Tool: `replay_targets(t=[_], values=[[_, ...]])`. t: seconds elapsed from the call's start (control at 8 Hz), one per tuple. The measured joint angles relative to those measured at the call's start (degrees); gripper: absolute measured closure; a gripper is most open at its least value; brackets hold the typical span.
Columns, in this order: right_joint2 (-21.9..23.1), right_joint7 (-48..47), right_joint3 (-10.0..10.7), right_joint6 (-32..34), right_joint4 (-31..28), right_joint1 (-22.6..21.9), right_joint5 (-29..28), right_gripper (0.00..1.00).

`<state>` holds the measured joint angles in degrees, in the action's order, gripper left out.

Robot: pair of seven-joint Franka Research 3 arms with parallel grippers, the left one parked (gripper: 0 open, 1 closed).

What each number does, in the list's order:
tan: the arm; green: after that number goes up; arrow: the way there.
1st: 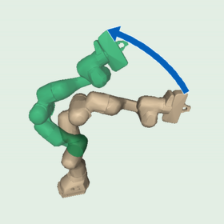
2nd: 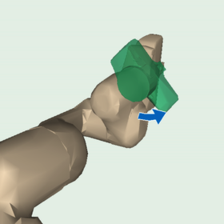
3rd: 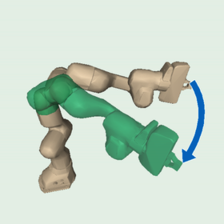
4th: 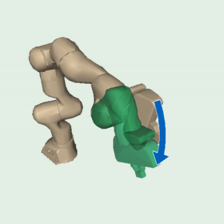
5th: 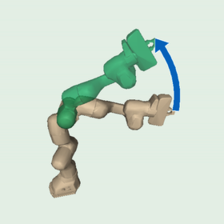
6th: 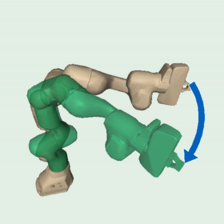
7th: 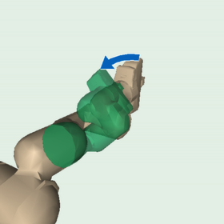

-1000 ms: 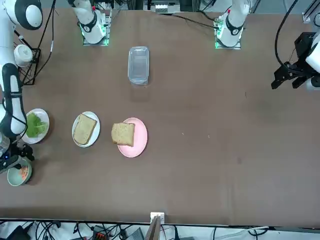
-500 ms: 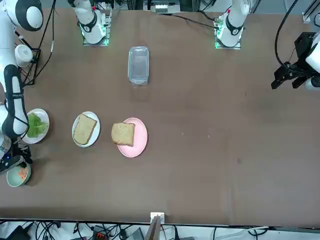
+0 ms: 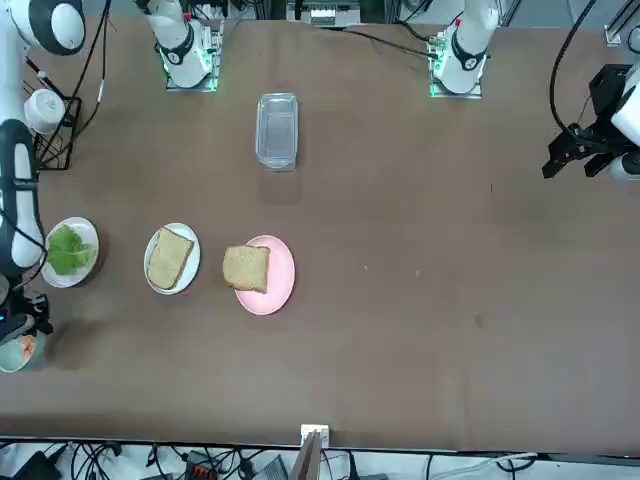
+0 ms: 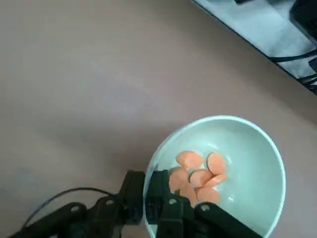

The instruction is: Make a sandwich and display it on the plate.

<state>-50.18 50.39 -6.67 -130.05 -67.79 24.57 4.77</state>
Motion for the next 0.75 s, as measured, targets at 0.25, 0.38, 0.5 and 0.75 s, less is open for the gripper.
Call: replay_targets(t=[0.25, 0.38, 0.5, 0.75], values=[[5.6, -8.5, -0.7, 12.2, 0.6, -3.0, -1.5, 0.95], [8.0, -14.3, -0.9, 18.3, 0.5, -5.4, -4.6, 0.95], [9.6, -19.9, -1.0, 23.8, 0.3, -7.9, -9.4, 0.95], [10.3, -25.9, -1.0, 30.4, -1.6, -10.3, -23.1, 0.95]])
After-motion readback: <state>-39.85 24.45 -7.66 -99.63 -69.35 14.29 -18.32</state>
